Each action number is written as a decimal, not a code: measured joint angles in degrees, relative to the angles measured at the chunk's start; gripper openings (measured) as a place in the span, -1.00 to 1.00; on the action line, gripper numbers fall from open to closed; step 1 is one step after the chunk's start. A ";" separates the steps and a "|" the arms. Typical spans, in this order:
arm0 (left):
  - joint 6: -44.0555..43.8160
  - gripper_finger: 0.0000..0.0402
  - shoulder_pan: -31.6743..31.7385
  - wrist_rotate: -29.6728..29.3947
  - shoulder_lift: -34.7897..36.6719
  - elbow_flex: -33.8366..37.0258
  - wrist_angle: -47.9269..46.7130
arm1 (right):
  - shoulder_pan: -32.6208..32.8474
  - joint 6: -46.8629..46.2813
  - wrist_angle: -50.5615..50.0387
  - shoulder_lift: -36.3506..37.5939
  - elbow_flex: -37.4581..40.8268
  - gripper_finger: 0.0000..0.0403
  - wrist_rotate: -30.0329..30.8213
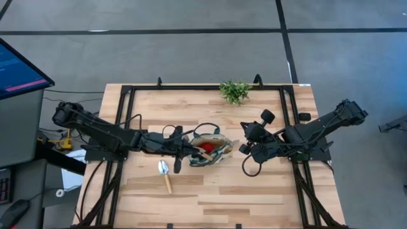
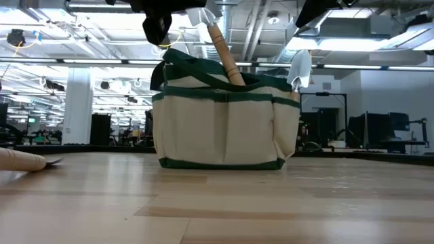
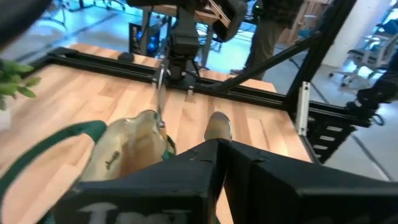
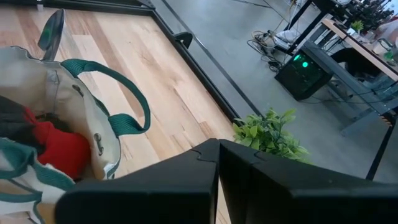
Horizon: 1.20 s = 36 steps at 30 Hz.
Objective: Pick & Place Garden tools in Gardening bag
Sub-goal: Put the brown trowel into the gardening bag
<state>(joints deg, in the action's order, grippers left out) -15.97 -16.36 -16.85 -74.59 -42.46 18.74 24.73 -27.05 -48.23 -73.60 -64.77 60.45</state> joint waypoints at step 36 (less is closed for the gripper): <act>-2.44 -1.00 -3.84 -5.15 -3.66 -2.49 -0.54 | -0.02 0.00 -0.18 0.00 0.00 -1.00 -1.75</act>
<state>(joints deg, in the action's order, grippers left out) -18.41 -20.20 -22.00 -78.25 -44.95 18.20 24.71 -27.05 -48.41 -73.60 -64.77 58.69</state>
